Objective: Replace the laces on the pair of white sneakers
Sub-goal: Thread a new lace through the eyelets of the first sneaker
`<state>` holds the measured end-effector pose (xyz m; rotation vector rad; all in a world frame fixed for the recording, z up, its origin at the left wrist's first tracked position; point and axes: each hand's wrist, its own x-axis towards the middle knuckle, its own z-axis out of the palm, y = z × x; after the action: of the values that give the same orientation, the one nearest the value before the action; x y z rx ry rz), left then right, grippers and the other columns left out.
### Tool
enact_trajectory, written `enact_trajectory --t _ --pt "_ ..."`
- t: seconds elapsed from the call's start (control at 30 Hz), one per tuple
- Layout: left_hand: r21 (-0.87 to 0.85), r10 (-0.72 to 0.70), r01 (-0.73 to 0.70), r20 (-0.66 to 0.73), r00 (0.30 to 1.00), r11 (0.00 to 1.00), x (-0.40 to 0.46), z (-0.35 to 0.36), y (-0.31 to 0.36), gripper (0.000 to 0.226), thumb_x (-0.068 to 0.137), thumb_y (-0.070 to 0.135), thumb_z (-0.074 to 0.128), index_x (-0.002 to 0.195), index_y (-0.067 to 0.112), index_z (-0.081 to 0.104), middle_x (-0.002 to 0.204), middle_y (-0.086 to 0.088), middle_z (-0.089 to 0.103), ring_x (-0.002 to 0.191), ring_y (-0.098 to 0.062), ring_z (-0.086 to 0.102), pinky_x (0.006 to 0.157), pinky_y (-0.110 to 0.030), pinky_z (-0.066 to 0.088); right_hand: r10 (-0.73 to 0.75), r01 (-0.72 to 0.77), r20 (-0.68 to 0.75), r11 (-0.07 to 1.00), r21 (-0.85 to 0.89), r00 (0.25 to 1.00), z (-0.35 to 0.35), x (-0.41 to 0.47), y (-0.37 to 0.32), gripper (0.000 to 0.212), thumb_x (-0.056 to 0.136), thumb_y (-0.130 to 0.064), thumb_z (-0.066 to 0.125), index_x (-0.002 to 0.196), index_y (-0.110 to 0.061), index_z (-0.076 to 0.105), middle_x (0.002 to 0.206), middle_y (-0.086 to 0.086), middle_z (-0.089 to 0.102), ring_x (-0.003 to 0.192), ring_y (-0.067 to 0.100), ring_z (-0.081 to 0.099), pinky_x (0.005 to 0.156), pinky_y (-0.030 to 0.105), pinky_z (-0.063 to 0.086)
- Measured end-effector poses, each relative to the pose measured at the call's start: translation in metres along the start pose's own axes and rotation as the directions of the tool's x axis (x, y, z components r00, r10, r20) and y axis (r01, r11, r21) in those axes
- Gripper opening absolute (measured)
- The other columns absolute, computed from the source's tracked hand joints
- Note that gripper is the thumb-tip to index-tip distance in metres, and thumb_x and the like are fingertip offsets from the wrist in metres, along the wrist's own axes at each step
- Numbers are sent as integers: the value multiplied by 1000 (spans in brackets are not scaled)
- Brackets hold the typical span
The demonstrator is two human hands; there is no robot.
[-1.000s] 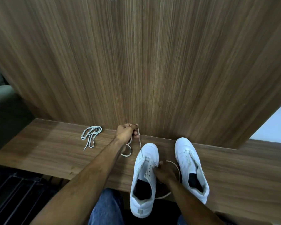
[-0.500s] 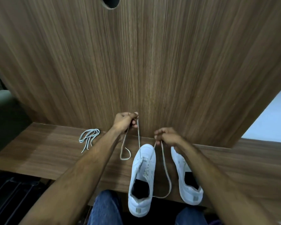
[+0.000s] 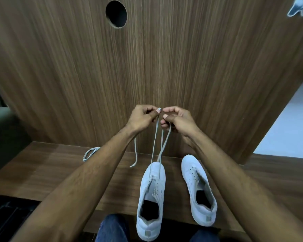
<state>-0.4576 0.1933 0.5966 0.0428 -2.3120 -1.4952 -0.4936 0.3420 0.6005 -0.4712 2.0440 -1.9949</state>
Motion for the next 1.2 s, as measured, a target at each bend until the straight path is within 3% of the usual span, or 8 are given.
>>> enact_trajectory --t 0.1,0.23,0.43,0.73,0.83,0.93,1.03,1.2 --pt "154 -15 24 -63 998 988 6 -6 -15 12 89 31 62 93 25 73 71 11 67 68 -7 61 68 -35 53 26 -27 -24 999 -20 999 -4 -3 4 15 93 -5 57 98 -18 64 73 4 70 64 11 66 59 23 52" --pt "628 37 59 -138 990 776 -14 2 -34 28 88 39 60 113 25 63 112 -1 61 105 -20 57 88 -40 49 85 -81 -42 992 98 995 -4 -7 8 16 93 -3 55 101 -13 64 76 5 70 69 14 66 62 26 53" --pt "-132 -93 121 200 975 984 -57 54 -56 20 95 24 58 92 6 67 78 0 65 73 -5 56 72 -22 46 156 -136 -54 954 267 986 2 -11 17 19 93 3 51 105 -7 62 82 8 69 72 16 68 66 28 57" --pt "-256 -257 311 225 940 915 -81 45 -103 22 100 11 46 85 4 60 53 1 58 46 -5 55 49 -16 42 157 -82 -228 948 307 961 -30 -8 22 18 89 3 57 97 -12 64 83 8 71 76 17 70 74 32 56" --pt "-212 -402 429 162 901 878 -93 33 -133 24 99 7 49 79 5 61 46 3 51 37 -3 45 42 -13 38 174 -135 -301 980 147 938 -45 -11 48 19 86 5 60 93 -11 65 85 10 69 75 17 66 67 29 54" --pt "-104 -470 484 132 873 869 -104 31 -152 26 97 6 52 74 11 63 40 7 49 32 -1 40 36 -12 34 38 -164 -331 918 -362 943 -51 -18 95 29 84 6 57 84 -22 66 100 8 67 87 20 65 77 30 51" --pt "36 -447 448 179 876 893 -108 35 -162 21 95 11 57 77 13 68 42 7 52 34 -1 42 39 -16 35 9 -90 -115 685 -723 993 -37 -35 128 32 83 -2 61 107 -22 68 121 2 52 104 20 58 91 34 49" --pt "97 -394 382 251 884 919 -109 50 -153 15 92 16 64 80 12 71 48 10 52 39 0 46 41 -15 38 179 71 255 673 -737 950 -1 -55 167 44 87 -7 58 129 -21 57 134 -1 54 122 17 52 102 33 43"
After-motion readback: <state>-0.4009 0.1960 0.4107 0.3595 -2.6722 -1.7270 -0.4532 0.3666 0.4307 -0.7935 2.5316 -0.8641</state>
